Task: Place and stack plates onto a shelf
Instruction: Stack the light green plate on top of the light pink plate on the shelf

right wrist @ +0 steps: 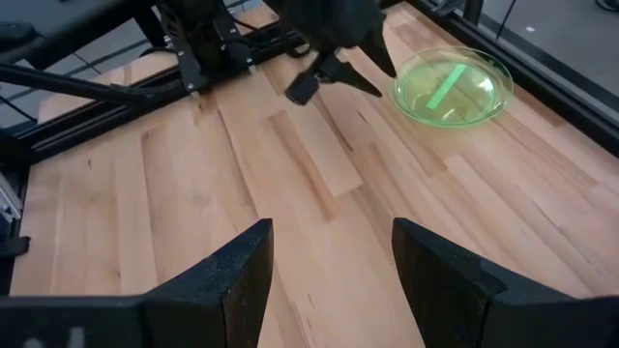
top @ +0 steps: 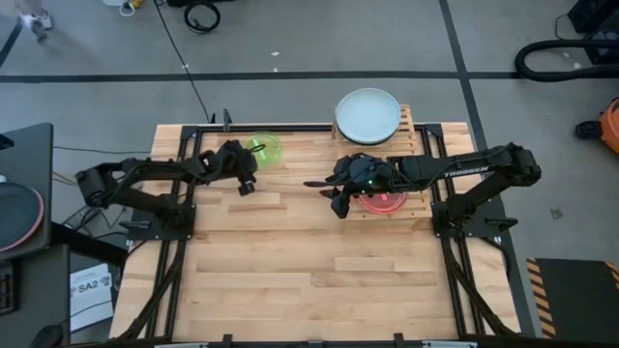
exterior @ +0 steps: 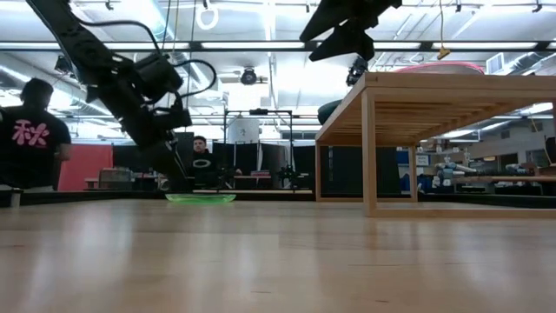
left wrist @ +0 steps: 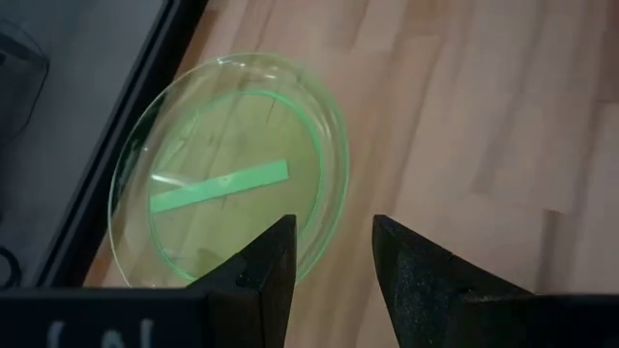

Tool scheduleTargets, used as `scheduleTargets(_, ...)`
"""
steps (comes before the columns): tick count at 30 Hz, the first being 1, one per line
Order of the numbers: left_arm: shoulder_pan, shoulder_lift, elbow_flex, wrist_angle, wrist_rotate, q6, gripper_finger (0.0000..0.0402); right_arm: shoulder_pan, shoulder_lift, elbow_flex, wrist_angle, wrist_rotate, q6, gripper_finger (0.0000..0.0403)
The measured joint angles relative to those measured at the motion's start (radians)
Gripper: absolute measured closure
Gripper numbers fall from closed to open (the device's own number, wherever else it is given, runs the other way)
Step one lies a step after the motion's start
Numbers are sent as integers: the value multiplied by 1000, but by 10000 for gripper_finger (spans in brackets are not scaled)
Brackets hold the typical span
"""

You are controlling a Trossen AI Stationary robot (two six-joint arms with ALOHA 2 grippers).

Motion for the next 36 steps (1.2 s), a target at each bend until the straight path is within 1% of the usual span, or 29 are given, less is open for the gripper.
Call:
scheduleTargets(6,30,102,0,114,0,4,258,0,0,0,2,0,0,185)
scheduleTargets(13,40,176,0,139,32,4,258,0,0,0,2,0,0,185)
scheduleTargets(22,44,259,0,251,32,-1,258,0,0,0,2,0,0,185)
scheduleTargets(28,65,296,3,286,41,-15,258,0,0,0,2,0,0,185)
scheduleTargets(36,98,301,3,298,72,-88,260,0,0,0,2,0,0,185)
